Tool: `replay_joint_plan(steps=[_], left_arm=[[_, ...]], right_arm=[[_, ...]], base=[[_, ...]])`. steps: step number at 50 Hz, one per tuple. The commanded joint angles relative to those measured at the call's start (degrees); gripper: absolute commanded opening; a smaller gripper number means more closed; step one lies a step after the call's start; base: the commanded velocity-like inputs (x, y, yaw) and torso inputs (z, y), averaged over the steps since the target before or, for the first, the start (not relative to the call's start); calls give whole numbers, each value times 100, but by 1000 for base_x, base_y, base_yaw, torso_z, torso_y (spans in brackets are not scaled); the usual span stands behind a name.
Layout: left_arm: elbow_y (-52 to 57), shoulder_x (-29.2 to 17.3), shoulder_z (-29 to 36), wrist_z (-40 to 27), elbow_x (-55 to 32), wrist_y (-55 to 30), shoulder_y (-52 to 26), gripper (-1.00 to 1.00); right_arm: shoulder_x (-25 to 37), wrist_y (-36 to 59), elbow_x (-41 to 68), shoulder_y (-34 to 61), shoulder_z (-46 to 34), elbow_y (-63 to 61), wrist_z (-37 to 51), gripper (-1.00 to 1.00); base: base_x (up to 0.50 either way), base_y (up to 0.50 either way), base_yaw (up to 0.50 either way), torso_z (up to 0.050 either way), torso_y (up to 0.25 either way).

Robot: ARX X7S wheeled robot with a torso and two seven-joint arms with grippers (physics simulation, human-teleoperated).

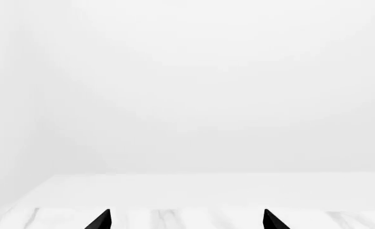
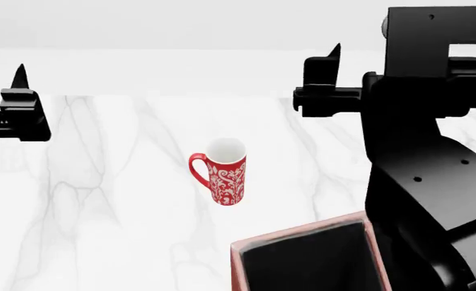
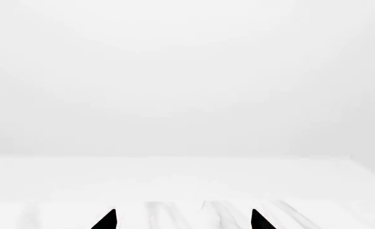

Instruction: Pick up the book and place it in the right compartment of the caddy.

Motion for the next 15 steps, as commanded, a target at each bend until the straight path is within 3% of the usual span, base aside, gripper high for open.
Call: replay_joint_plan(steps=[1,15], left_arm=[[-664,193,478,298,214,221,-593,100],[-1410,467,755,577,349,458,-1144,100]], right_arm=[[-164,-79,-180,2,-357,-116,-22,100],[-308,-135,-114,-11,-388,-87,-48,100]], base=[[0,0,0,0,0],[0,0,0,0,0]])
